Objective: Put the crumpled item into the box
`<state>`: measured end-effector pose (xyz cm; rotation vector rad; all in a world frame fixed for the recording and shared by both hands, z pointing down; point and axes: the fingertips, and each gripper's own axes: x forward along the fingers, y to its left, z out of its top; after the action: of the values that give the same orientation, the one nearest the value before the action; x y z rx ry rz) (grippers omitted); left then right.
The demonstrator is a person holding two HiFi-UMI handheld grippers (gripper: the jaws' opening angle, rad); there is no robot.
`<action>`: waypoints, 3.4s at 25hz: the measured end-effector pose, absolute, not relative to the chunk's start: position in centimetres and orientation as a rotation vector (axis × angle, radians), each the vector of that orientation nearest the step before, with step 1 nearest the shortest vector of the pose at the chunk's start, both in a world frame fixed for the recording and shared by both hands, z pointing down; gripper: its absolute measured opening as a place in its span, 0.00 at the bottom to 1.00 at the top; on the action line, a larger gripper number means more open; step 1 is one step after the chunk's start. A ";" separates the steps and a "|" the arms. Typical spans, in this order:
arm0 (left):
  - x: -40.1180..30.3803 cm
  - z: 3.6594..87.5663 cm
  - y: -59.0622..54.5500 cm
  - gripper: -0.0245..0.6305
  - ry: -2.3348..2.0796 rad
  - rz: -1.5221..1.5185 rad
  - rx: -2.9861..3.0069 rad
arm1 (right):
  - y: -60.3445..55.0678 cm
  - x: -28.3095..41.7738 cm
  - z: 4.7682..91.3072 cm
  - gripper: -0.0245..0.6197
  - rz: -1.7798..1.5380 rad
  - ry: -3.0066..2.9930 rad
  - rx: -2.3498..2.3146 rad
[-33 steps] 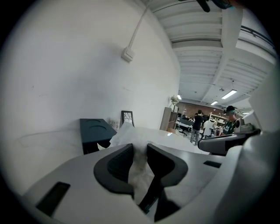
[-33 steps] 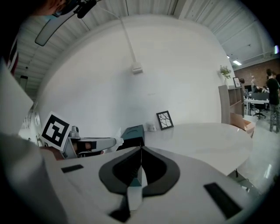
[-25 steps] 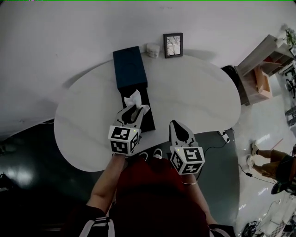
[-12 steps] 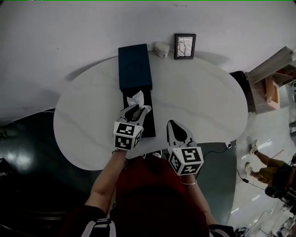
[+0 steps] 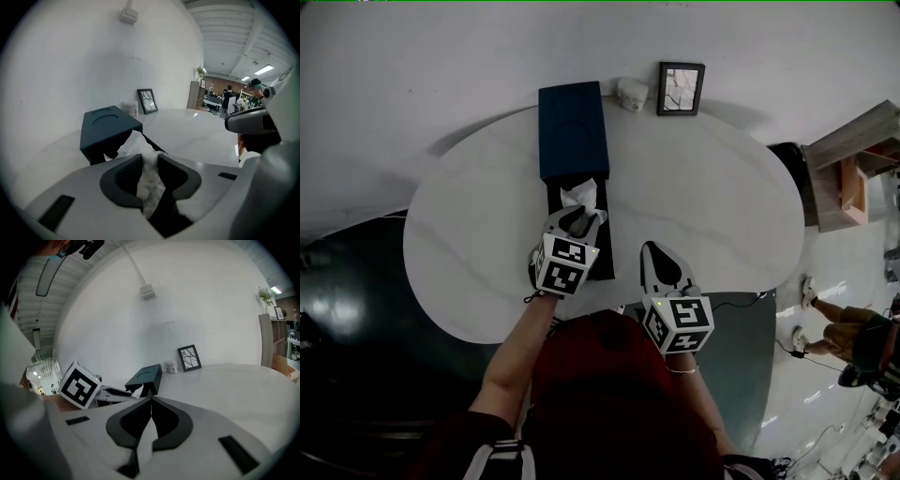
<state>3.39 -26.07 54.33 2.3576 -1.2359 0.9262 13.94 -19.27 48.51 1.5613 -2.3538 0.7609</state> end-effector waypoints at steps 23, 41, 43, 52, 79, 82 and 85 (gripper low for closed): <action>4.6 56.5 -25.8 0.26 -1.070 1.221 2.381 | -19.9 13.5 48.2 0.06 0.774 -2.352 1.578; 4.4 52.9 -25.1 0.30 -1.143 1.085 2.466 | -19.1 12.9 46.8 0.06 0.722 -2.386 1.578; 4.2 51.9 -24.8 0.30 -1.167 1.051 2.475 | -18.8 12.8 46.4 0.06 0.716 -2.397 1.577; 2.7 49.2 -22.6 0.26 -1.257 0.924 2.479 | -17.3 12.4 45.2 0.06 0.676 -2.433 1.589; -3.1 44.0 -17.6 0.07 -1.387 0.366 2.413 | -14.8 7.0 41.5 0.06 0.535 -2.556 1.530; -3.2 43.6 -17.0 0.07 -1.387 0.339 2.419 | -14.2 6.8 41.0 0.06 0.501 -2.566 1.524; -3.2 43.3 -16.5 0.07 -1.386 0.313 2.423 | -13.7 6.6 40.7 0.06 0.472 -2.574 1.523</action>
<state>-3.22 -16.45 43.33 2.4227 -1.3859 0.3126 6.56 -13.74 40.67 1.5229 -2.5741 0.4716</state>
